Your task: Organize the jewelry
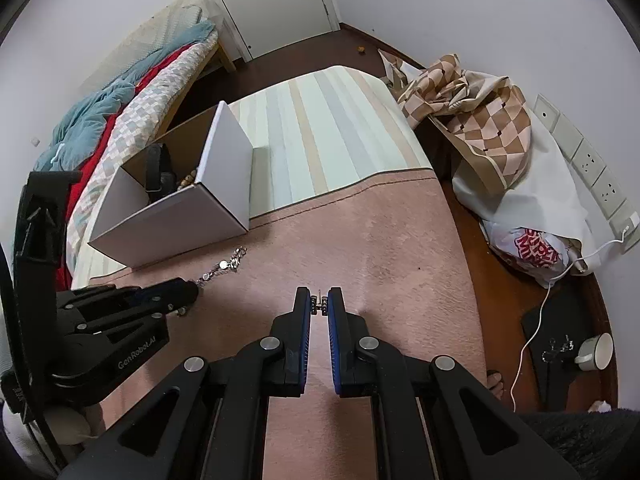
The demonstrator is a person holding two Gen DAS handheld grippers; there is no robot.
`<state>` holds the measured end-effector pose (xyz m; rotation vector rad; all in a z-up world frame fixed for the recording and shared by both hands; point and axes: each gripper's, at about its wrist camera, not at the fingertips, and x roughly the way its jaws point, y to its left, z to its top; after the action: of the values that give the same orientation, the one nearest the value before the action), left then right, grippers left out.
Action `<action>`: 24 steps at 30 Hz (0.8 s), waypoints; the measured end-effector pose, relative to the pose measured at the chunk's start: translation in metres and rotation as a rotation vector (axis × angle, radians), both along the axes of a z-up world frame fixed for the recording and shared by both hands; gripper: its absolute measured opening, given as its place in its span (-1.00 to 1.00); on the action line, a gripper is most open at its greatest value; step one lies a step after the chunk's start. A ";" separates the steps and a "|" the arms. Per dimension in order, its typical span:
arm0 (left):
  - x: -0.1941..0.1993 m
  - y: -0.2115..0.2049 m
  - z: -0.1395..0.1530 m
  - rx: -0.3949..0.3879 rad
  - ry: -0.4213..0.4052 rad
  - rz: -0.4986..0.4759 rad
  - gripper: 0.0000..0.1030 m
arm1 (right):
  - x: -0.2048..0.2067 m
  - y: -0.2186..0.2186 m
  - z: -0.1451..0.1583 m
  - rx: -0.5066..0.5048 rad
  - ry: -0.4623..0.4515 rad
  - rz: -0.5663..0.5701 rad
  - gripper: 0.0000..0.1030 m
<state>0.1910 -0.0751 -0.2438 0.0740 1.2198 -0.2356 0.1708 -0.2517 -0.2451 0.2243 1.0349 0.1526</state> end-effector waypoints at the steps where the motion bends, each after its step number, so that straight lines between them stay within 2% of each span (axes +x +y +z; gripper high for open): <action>1: -0.002 0.003 0.002 -0.011 0.002 0.009 -1.00 | -0.001 0.000 0.002 0.004 -0.005 0.000 -0.82; 12: -0.021 0.041 0.071 -0.113 -0.088 0.063 -1.00 | -0.007 0.004 0.045 0.070 -0.080 0.016 -0.82; 15: -0.022 0.047 0.080 -0.143 -0.114 0.068 -1.00 | -0.008 0.007 0.056 0.081 -0.099 0.021 -0.82; 16: -0.022 0.051 0.079 -0.169 -0.119 0.075 -0.95 | -0.008 0.008 0.059 0.082 -0.100 0.023 -0.82; 18: -0.017 0.051 0.067 -0.168 -0.101 0.087 -0.91 | -0.009 0.008 0.058 0.081 -0.095 0.024 -0.82; 24: -0.011 0.051 0.014 -0.155 0.022 0.082 -0.90 | -0.013 0.003 0.044 0.083 -0.053 0.006 -0.82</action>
<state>0.1803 -0.0245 -0.2295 -0.1130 1.2196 -0.2588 0.1582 -0.2489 -0.2008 0.2909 0.9772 0.2063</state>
